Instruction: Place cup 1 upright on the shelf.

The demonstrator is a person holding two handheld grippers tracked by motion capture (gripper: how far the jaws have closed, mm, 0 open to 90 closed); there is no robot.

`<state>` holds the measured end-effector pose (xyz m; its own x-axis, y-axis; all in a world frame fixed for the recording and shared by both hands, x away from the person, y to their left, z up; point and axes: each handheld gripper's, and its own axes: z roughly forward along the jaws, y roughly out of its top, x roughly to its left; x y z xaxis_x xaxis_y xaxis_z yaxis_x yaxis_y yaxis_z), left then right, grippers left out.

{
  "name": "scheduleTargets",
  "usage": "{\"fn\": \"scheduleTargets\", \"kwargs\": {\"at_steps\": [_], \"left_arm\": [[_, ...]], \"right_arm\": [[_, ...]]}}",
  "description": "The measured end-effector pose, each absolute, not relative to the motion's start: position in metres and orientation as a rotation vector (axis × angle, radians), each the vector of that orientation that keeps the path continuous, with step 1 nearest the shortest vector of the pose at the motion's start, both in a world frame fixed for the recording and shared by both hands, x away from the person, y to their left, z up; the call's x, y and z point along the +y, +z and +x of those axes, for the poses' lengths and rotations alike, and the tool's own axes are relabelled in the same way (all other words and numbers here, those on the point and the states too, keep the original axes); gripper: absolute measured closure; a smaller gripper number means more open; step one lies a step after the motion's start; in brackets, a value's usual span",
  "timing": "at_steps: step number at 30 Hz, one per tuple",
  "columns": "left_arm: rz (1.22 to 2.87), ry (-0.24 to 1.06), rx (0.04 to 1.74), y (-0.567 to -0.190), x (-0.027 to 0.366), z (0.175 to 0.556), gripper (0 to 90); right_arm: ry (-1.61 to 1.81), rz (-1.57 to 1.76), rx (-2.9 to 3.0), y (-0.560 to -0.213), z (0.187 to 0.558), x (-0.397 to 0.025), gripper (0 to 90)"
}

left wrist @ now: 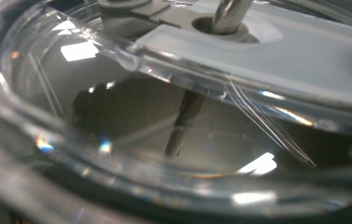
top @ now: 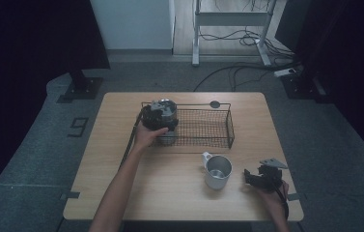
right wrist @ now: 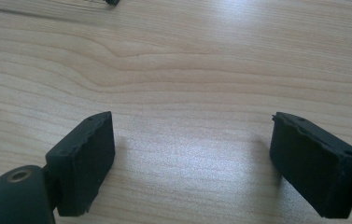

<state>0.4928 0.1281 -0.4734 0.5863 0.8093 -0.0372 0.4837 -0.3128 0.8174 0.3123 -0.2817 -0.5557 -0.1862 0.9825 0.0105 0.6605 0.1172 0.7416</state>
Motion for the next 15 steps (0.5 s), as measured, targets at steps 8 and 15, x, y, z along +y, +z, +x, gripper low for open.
{"fn": "scheduleTargets", "kwargs": {"at_steps": [8,15], "left_arm": [[1.982,0.481,1.026,-0.4741,0.1314,0.4896,4.1],[1.976,0.493,1.027,-0.4746,0.1299,0.4866,3.5]], "right_arm": [[0.856,1.588,1.907,-0.5557,0.3123,-0.2817,13.9],[0.856,1.588,1.907,-0.5557,0.3123,-0.2817,14.0]]}}
